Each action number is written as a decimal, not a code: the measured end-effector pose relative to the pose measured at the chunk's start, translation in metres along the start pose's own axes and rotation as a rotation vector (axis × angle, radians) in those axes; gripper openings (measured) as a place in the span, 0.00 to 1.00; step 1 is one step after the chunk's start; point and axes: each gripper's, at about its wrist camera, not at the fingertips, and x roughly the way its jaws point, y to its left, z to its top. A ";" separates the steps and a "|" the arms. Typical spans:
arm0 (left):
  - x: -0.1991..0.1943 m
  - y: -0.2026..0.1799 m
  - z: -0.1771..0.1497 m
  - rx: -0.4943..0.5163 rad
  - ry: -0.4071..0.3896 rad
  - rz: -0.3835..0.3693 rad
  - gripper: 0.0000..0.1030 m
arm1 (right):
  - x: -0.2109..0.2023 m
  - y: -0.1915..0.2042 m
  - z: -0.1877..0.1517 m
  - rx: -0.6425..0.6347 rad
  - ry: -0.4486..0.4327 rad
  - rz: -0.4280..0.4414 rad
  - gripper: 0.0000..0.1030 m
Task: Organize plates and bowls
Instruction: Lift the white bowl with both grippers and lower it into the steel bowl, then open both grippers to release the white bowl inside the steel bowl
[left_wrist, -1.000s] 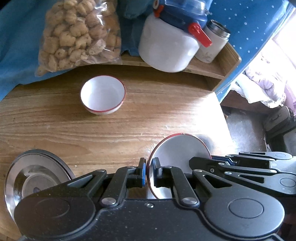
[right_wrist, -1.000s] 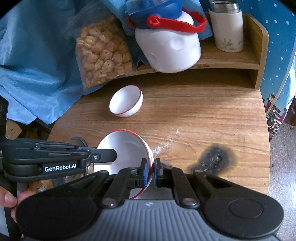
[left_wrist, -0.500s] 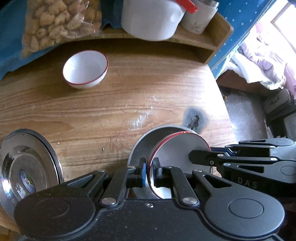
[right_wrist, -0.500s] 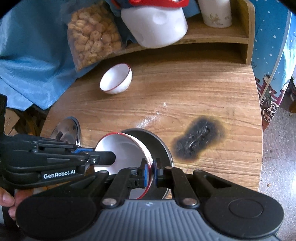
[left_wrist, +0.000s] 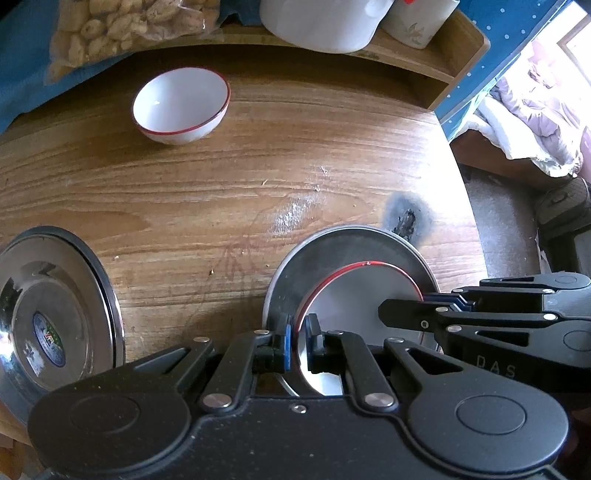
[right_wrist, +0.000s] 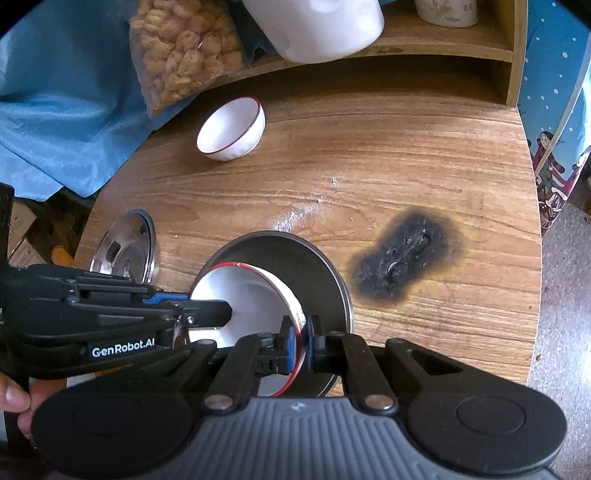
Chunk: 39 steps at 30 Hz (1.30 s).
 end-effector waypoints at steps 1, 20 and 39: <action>0.001 0.000 0.000 -0.002 0.002 0.000 0.07 | 0.001 0.000 0.000 0.001 0.003 0.000 0.08; 0.005 0.006 0.003 -0.035 0.010 -0.013 0.08 | 0.008 -0.002 0.005 0.010 0.002 -0.011 0.09; -0.012 0.009 0.002 -0.038 -0.031 -0.075 0.30 | 0.004 0.006 0.008 -0.001 -0.019 -0.025 0.25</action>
